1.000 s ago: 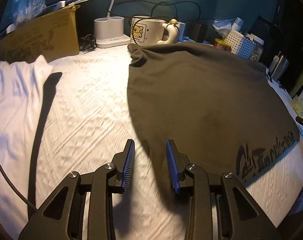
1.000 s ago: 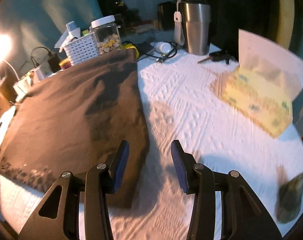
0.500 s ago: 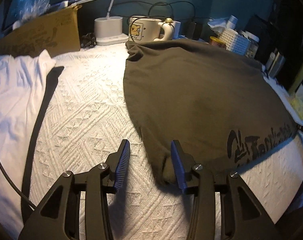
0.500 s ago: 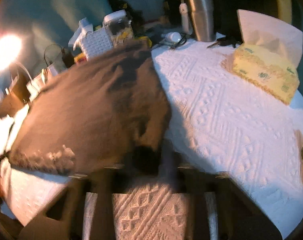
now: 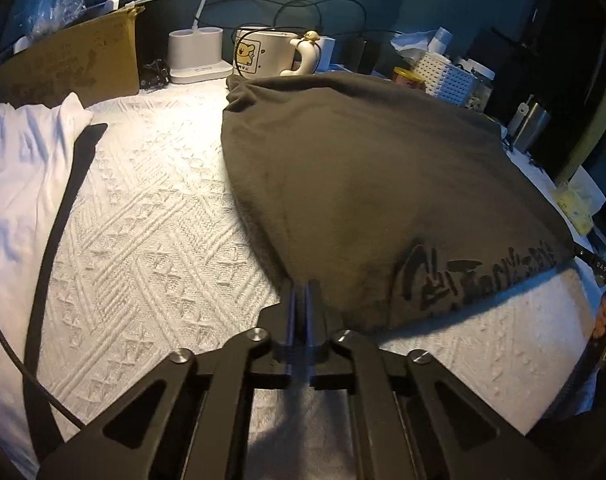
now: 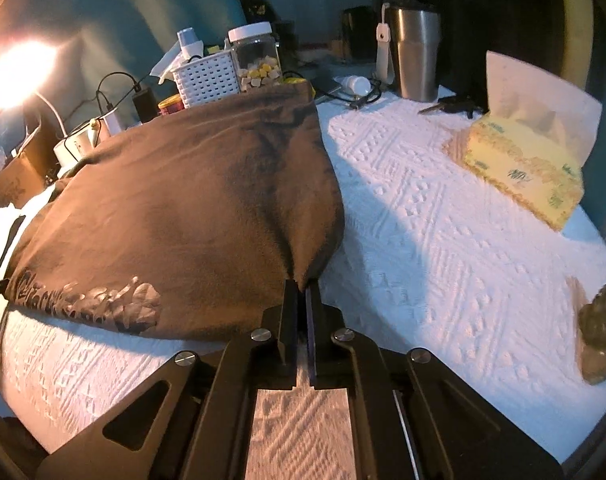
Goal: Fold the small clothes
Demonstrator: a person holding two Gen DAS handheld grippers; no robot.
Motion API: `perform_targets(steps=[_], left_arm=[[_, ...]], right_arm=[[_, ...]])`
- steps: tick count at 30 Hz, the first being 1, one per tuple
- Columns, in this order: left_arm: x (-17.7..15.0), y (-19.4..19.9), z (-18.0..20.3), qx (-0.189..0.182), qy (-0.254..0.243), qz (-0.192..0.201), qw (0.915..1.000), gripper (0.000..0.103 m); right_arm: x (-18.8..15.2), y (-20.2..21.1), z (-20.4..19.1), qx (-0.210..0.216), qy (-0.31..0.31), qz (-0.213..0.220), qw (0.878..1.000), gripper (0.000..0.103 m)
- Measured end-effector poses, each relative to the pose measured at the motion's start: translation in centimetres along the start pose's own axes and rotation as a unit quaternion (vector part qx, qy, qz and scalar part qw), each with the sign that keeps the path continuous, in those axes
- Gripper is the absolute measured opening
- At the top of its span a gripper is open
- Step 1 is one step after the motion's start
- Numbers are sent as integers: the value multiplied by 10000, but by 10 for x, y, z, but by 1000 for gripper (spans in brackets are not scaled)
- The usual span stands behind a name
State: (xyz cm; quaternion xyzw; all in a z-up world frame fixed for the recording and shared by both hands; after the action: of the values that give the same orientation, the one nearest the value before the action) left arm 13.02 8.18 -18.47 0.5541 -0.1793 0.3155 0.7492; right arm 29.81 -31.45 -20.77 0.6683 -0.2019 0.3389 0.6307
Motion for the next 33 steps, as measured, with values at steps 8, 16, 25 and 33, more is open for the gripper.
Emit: perform_targets(steps=[8,16,25,33], left_arm=[[-8,27,2,-123,65,62,9999,0],[-21,40,5,-283,82,29,9996,0],[-54,37,4,-427,211,-238,9986,0],[-65,34,7,-49,-125,-268,9996,0]], right_arm=[[-6,26,1,-190,111,176,9996,4],[-23,52,12,-280,58,233,9993,4],[-55,67,22,-473,10,97,9988,4],[-79,65,25,-568,-103,-14,9983,4]])
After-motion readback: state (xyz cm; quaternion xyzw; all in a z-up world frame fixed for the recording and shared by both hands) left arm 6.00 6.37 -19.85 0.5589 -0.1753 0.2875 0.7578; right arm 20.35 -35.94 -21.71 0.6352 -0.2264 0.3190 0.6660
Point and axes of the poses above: each gripper's, at about its wrist camera, not at the fingertips, and y roughly against the way its jaws point, z to its right, x to its top, the point moved 10 cm from there along -y, roughly the way its jaws point, and after that the axes turned 10 degrees about -x, right-handed, at the moved point
